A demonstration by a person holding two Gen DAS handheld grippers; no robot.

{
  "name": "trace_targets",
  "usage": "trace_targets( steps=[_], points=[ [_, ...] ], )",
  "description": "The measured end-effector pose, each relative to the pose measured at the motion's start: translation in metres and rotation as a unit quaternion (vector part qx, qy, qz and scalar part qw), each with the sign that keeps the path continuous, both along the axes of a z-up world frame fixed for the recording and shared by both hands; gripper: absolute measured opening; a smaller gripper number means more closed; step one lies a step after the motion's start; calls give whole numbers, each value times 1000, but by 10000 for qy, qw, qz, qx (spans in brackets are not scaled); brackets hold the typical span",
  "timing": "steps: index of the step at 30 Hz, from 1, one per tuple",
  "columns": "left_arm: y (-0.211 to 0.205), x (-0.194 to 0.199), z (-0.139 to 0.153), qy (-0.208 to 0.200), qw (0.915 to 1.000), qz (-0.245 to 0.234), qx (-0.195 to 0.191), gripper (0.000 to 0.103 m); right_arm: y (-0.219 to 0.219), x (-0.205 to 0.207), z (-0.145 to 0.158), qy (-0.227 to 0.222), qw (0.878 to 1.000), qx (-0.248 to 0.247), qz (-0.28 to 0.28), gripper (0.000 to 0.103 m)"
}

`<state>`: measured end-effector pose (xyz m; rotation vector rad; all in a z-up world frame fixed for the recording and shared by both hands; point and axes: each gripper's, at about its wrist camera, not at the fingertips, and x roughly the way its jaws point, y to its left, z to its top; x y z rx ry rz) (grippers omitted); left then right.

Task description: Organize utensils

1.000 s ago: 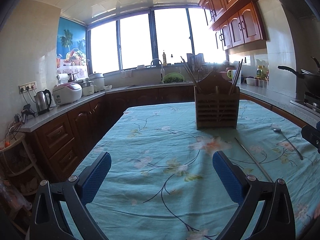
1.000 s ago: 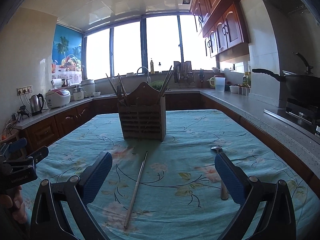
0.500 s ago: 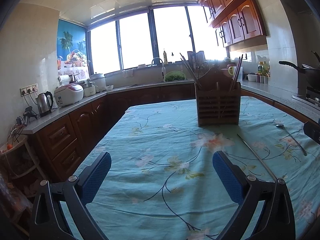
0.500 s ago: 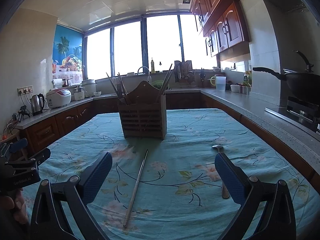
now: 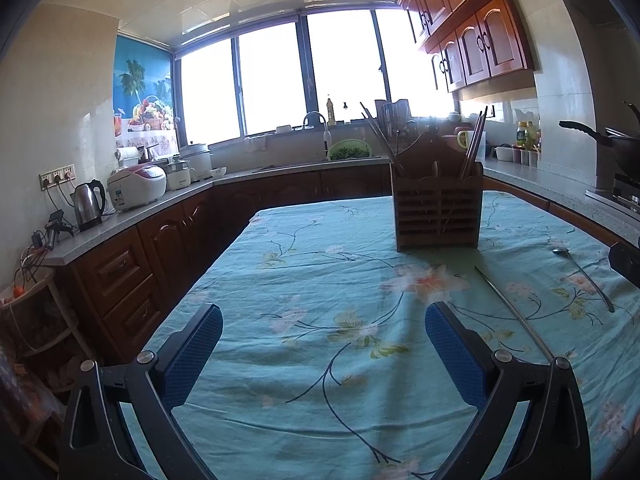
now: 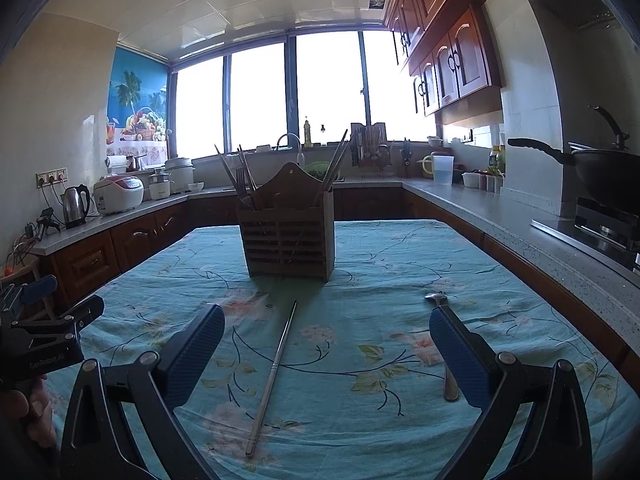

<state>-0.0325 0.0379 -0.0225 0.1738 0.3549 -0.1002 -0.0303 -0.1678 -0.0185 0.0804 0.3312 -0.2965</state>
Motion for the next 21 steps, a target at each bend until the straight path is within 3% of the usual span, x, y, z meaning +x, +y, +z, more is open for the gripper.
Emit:
trace_targets(
  steps=[21],
  points=[
    [1, -8, 3, -153, 9996, 67, -244, 102, 5, -7, 1, -142, 9998, -87, 83, 103]
  ],
)
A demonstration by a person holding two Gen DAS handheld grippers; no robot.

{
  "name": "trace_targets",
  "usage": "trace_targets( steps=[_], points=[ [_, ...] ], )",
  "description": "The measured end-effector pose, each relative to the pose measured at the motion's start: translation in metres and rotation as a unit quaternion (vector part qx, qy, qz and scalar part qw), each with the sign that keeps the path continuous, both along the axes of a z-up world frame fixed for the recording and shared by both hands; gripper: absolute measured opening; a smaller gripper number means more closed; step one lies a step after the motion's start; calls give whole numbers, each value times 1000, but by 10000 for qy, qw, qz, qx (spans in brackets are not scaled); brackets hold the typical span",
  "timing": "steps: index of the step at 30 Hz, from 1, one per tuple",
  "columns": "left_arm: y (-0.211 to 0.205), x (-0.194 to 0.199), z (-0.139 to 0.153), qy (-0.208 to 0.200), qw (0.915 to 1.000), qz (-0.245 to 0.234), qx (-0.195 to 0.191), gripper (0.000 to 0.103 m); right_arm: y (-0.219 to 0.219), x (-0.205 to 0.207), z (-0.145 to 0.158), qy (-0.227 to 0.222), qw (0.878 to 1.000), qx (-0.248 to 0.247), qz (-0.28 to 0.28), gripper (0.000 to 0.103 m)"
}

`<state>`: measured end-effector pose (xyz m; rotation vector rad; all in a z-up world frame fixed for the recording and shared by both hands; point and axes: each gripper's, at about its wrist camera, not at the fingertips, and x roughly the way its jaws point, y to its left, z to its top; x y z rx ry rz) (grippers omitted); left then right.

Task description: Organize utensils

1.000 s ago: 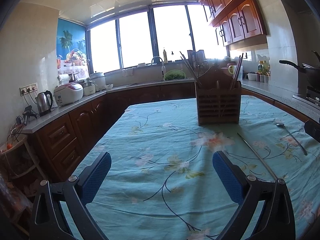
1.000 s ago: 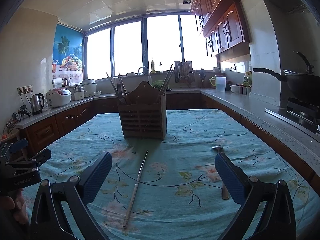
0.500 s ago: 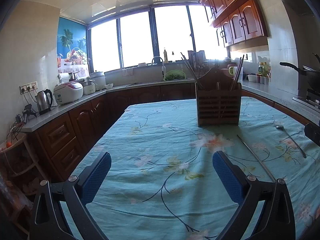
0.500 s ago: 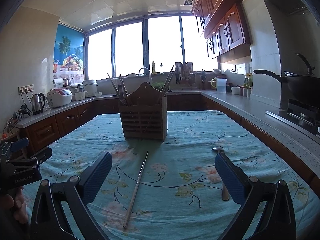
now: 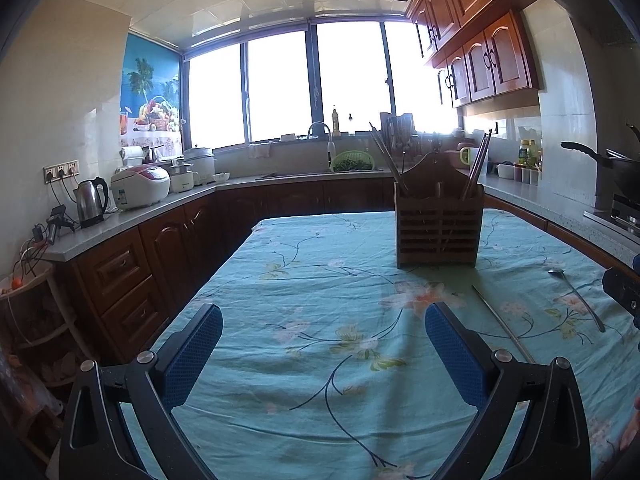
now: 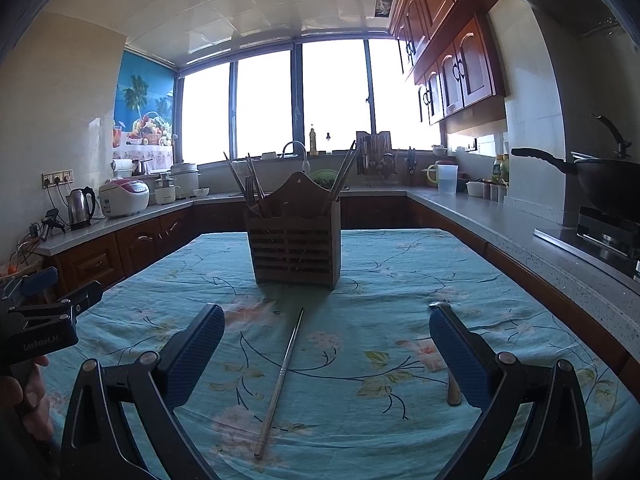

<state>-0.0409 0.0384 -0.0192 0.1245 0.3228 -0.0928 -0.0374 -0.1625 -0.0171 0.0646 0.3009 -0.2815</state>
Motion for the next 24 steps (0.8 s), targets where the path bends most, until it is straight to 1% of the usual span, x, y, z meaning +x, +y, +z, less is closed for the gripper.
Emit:
trace_targets(
  steps=[24],
  points=[
    [-4, -6, 5, -55, 10000, -53, -31, 102, 2, 0, 6, -74, 10000, -27, 59, 103]
  ],
)
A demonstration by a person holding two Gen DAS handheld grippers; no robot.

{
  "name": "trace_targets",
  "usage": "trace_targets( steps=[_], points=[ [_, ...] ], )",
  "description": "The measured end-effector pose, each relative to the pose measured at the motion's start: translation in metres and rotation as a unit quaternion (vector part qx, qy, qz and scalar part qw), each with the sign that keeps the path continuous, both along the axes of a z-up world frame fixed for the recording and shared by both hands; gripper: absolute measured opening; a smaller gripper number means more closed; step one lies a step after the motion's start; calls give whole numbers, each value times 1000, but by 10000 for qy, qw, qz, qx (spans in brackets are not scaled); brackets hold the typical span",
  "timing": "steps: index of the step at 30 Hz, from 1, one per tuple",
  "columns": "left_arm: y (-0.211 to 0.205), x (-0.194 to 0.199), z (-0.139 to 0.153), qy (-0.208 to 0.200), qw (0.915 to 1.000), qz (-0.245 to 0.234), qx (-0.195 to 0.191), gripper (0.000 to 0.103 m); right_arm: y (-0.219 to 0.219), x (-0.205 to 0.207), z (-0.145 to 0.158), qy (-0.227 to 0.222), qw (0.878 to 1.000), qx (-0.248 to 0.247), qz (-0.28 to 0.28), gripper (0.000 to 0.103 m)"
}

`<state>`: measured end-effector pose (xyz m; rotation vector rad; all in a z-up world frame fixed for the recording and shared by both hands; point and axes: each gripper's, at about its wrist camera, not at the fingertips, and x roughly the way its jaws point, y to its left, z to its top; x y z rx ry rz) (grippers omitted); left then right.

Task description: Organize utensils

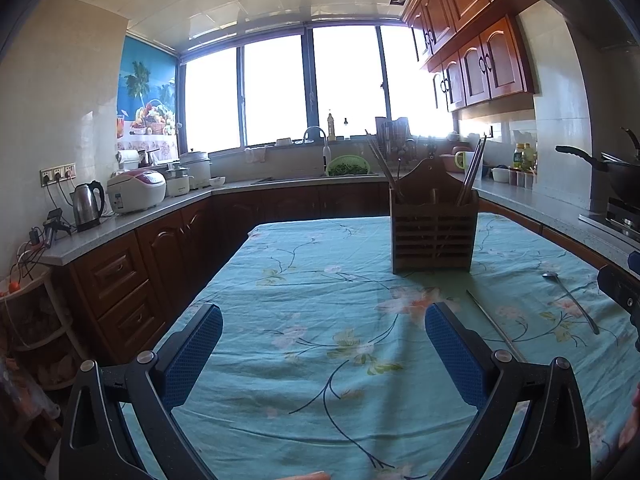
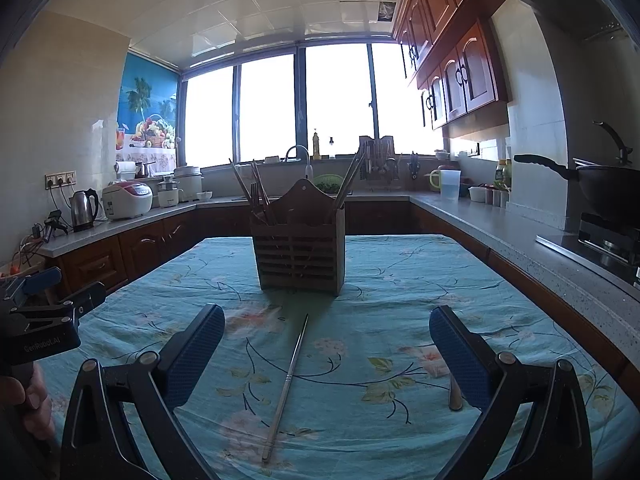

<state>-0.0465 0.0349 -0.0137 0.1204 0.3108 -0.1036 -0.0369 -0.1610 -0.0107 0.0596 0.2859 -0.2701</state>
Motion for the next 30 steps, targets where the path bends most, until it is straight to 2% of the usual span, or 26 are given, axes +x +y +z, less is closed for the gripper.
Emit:
trace_targets(
  steps=[30],
  points=[
    [-3, -2, 4, 24, 10000, 69, -17, 102, 2, 0, 6, -1, 10000, 1, 28, 103]
  ],
)
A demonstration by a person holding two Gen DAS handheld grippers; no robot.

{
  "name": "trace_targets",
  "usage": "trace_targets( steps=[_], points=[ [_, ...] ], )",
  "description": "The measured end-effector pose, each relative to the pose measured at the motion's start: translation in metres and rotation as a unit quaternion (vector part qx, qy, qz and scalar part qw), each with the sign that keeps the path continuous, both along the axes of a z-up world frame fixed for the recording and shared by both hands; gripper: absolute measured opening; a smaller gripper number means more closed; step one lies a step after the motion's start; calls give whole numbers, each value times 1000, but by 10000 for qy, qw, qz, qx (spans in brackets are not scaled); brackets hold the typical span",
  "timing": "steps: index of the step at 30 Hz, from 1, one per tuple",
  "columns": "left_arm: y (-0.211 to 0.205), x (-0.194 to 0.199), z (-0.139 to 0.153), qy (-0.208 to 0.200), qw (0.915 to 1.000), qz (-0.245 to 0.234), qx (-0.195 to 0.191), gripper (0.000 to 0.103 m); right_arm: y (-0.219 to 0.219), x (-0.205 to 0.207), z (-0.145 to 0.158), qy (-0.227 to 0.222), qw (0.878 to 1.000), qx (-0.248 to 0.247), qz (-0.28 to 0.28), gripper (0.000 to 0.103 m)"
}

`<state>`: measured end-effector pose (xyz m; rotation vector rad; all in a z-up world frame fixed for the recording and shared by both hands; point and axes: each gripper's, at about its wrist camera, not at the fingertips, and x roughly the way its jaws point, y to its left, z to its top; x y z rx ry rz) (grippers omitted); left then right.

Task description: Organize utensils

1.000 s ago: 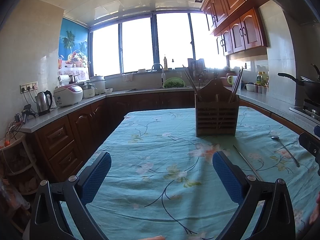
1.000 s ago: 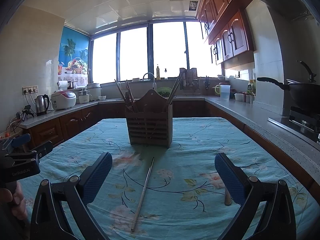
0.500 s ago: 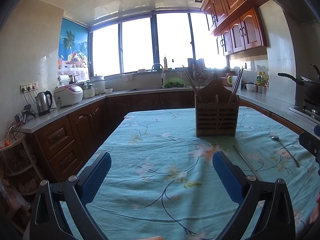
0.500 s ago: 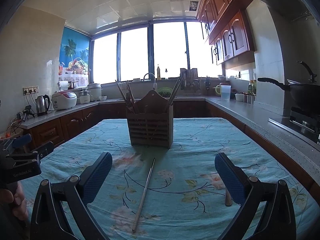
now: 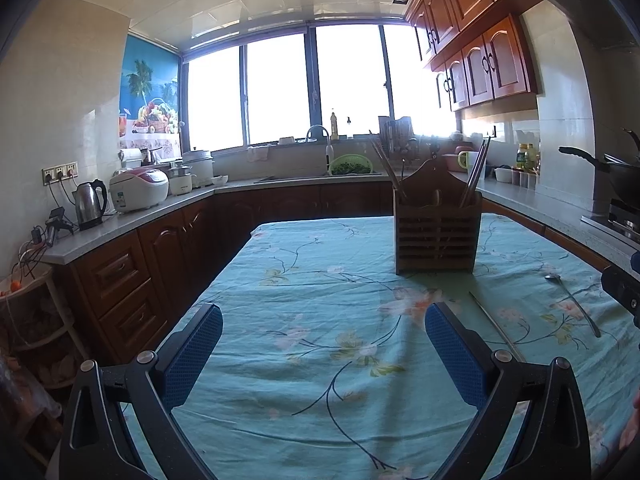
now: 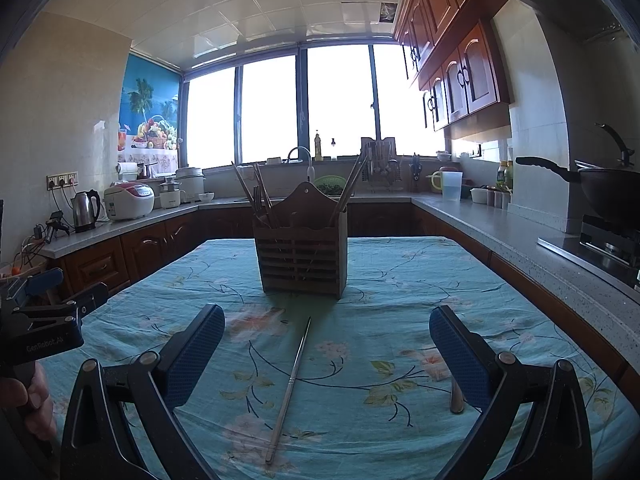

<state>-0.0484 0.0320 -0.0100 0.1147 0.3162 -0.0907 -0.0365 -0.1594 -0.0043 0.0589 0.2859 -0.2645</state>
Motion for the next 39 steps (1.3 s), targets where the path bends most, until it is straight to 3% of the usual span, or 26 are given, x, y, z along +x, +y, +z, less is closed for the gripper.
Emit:
trace_targets(
  steps=[39],
  points=[
    [-2, -1, 3, -55, 10000, 21, 18, 102, 2, 2, 6, -53, 10000, -14, 64, 103]
  ],
)
